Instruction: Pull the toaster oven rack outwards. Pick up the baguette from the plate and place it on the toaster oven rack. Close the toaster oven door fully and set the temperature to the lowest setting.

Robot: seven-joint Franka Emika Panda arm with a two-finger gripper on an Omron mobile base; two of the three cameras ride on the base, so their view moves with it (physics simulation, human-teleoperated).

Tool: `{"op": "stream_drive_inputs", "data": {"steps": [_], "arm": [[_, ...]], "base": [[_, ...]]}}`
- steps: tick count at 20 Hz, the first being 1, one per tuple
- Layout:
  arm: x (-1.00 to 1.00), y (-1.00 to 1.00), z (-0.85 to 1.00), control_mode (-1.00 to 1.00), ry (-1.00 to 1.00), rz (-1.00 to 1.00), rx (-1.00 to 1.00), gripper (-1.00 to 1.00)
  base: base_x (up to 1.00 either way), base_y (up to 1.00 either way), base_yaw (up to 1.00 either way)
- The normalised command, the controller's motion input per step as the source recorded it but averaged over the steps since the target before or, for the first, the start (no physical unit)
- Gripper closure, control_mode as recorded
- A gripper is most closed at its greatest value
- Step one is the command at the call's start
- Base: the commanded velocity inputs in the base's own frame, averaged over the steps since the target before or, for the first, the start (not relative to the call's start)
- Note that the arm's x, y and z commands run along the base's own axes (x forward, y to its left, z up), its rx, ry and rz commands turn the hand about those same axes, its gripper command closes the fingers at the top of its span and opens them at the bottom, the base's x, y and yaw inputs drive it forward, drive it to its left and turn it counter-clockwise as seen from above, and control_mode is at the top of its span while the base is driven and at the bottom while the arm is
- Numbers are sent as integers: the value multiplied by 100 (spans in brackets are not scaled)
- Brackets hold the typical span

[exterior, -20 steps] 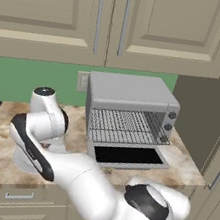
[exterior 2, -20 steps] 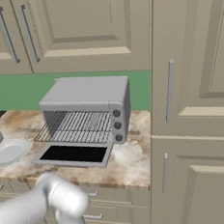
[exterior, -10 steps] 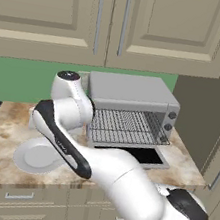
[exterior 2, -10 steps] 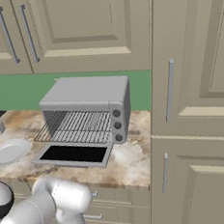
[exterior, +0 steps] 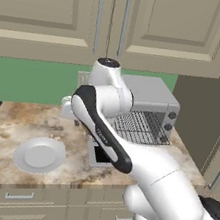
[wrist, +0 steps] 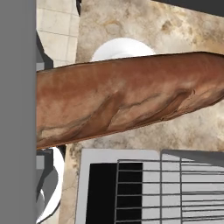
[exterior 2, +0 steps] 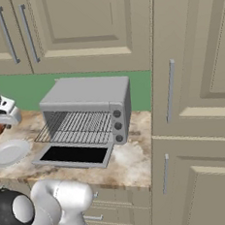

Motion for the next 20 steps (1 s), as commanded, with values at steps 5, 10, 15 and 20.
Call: {"op": "stream_drive_inputs", "data": {"steps": [5,10,15,20], "arm": [[-22,-78,25,-100,-1,18,7,100],[-15,-84,16,-100,-7,18,1,100],[-2,-75,14,-100,-10,22,-1,100],[3,-51,15,-100,-5,28,-8,100]], "base": [[0,0,0],[0,0,0],[0,0,0],[0,0,0]]}}
